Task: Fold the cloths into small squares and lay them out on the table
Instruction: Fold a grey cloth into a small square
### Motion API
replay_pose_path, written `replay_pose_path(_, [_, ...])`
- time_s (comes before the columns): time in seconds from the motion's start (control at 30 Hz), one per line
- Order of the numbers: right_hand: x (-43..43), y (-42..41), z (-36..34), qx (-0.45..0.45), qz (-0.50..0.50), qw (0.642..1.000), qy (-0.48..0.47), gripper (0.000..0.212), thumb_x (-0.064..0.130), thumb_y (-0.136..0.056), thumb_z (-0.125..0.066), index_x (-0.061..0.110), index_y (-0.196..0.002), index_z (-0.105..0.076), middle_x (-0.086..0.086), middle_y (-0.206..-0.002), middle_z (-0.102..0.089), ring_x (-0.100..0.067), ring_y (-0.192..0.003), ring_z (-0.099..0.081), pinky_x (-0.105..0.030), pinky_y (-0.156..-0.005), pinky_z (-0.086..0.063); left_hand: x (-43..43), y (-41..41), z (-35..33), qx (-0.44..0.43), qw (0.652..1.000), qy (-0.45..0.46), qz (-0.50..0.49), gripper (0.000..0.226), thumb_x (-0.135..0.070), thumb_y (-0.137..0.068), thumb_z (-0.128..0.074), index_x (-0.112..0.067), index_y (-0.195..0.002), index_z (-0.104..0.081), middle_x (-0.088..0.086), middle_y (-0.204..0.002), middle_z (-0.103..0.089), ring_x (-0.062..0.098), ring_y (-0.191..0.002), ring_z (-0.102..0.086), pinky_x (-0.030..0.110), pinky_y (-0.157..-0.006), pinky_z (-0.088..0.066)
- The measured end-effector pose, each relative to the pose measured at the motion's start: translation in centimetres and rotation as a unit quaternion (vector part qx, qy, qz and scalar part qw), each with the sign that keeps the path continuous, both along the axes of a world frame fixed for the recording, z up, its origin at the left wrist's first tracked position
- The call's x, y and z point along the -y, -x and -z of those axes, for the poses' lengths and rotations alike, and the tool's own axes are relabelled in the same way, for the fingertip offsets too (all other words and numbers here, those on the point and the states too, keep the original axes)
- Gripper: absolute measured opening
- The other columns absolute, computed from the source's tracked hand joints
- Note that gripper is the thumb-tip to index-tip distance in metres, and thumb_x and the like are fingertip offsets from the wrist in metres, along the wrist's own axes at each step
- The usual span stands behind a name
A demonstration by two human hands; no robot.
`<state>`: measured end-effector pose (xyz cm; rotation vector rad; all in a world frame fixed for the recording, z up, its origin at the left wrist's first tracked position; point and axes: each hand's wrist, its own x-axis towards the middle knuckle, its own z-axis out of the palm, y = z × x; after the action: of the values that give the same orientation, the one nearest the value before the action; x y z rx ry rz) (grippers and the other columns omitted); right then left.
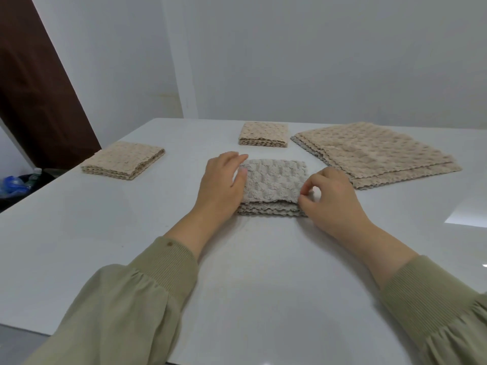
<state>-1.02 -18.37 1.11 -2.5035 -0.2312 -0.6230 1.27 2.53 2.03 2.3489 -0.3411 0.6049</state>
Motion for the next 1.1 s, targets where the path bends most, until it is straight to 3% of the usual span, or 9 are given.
replay_pose_path(0.17, [-0.4,0.1,0.0,-0.004,-0.044,0.994,0.097,0.022,0.025,-0.075,-0.069,0.018,-0.095,-0.063,0.003,-0.098,-0.053,-0.018,-0.102,-0.04,-0.029,-0.088,-0.028,0.4,-1.5,1.1,-0.064,0.992,-0.07,0.078,0.043,-0.026,-0.102,-0.035,-0.018,-0.143,-0.037,-0.004,-0.152,-0.031,0.016,-0.142,-0.015,0.033,-0.116,-0.014])
replay_pose_path(0.33, [-0.2,-0.1,0.0,0.093,-0.057,0.99,0.092,0.016,-0.001,-0.065,-0.066,0.013,-0.072,-0.066,-0.002,-0.075,-0.062,-0.031,-0.081,-0.053,-0.04,-0.076,-0.043,0.1,-2.0,1.7,-0.118,0.984,-0.1,0.091,0.048,-0.03,-0.101,-0.037,-0.019,-0.147,-0.029,-0.004,-0.156,-0.022,0.014,-0.144,-0.01,0.032,-0.117,-0.01])
replay_pose_path(0.5, [-0.2,0.4,-0.8,0.142,-0.084,0.978,0.131,0.021,-0.006,-0.058,-0.07,0.012,-0.065,-0.066,0.002,-0.061,-0.062,-0.028,-0.071,-0.057,-0.031,-0.076,-0.034,-0.2,-2.2,2.0,-0.141,0.981,-0.085,0.103,0.049,-0.031,-0.101,-0.037,-0.018,-0.147,-0.028,-0.002,-0.156,-0.022,0.014,-0.144,-0.012,0.032,-0.118,-0.01])
replay_pose_path(0.6, [0.0,0.4,-1.1,0.142,-0.116,0.966,0.18,0.02,-0.004,-0.06,-0.07,0.015,-0.065,-0.066,0.004,-0.061,-0.06,-0.027,-0.07,-0.056,-0.03,-0.077,-0.032,-0.5,-2.3,1.9,-0.156,0.977,-0.083,0.116,0.05,-0.029,-0.1,-0.039,-0.016,-0.147,-0.028,-0.001,-0.155,-0.024,0.015,-0.144,-0.014,0.03,-0.118,-0.01])
replay_pose_path(0.73, [0.4,0.0,-0.7,0.106,-0.133,0.956,0.238,0.028,-0.008,-0.056,-0.075,0.019,-0.063,-0.068,0.006,-0.059,-0.06,-0.025,-0.066,-0.055,-0.036,-0.071,-0.045,-0.7,-2.1,1.5,-0.17,0.973,-0.082,0.13,0.052,-0.028,-0.099,-0.044,-0.018,-0.147,-0.029,-0.003,-0.156,-0.022,0.011,-0.144,-0.013,0.024,-0.115,-0.007])
replay_pose_path(0.83, [0.2,0.1,-0.3,0.089,-0.124,0.965,0.215,0.017,0.006,-0.068,-0.058,0.018,-0.061,-0.067,0.005,-0.057,-0.058,-0.023,-0.065,-0.051,-0.038,-0.069,-0.047,-0.9,-2.1,1.3,-0.177,0.97,-0.09,0.138,0.053,-0.028,-0.098,-0.047,-0.021,-0.147,-0.029,-0.007,-0.156,-0.019,0.007,-0.143,-0.011,0.018,-0.111,-0.005])
replay_pose_path(0.93, [-0.6,-0.1,-0.7,0.137,-0.052,0.983,0.11,0.032,0.023,-0.079,-0.041,0.011,-0.056,-0.058,0.001,-0.053,-0.053,-0.021,-0.059,-0.045,-0.036,-0.068,-0.042,-1.0,-2.2,1.4,-0.182,0.968,-0.097,0.14,0.054,-0.03,-0.097,-0.048,-0.022,-0.147,-0.028,-0.007,-0.157,-0.017,0.007,-0.143,-0.01,0.022,-0.113,-0.006])
replay_pose_path(1.03, [-2.5,-1.2,-1.6,0.223,0.007,0.973,0.053,0.03,0.019,-0.084,-0.042,0.007,-0.069,-0.065,-0.004,-0.063,-0.062,-0.024,-0.064,-0.054,-0.035,-0.072,-0.041,-0.9,-2.5,1.6,-0.18,0.97,-0.091,0.135,0.056,-0.031,-0.095,-0.051,-0.023,-0.147,-0.029,-0.007,-0.156,-0.018,0.006,-0.143,-0.011,0.023,-0.114,-0.007])
replay_pose_path(1.1, [-4.0,-2.5,-2.1,0.21,0.022,0.977,0.04,0.026,0.013,-0.085,-0.044,0.005,-0.088,-0.069,-0.008,-0.078,-0.068,-0.027,-0.075,-0.061,-0.036,-0.078,-0.042,-1.0,-2.6,1.7,-0.177,0.971,-0.08,0.136,0.057,-0.03,-0.094,-0.054,-0.023,-0.146,-0.031,-0.007,-0.156,-0.019,0.007,-0.143,-0.012,0.024,-0.115,-0.008])
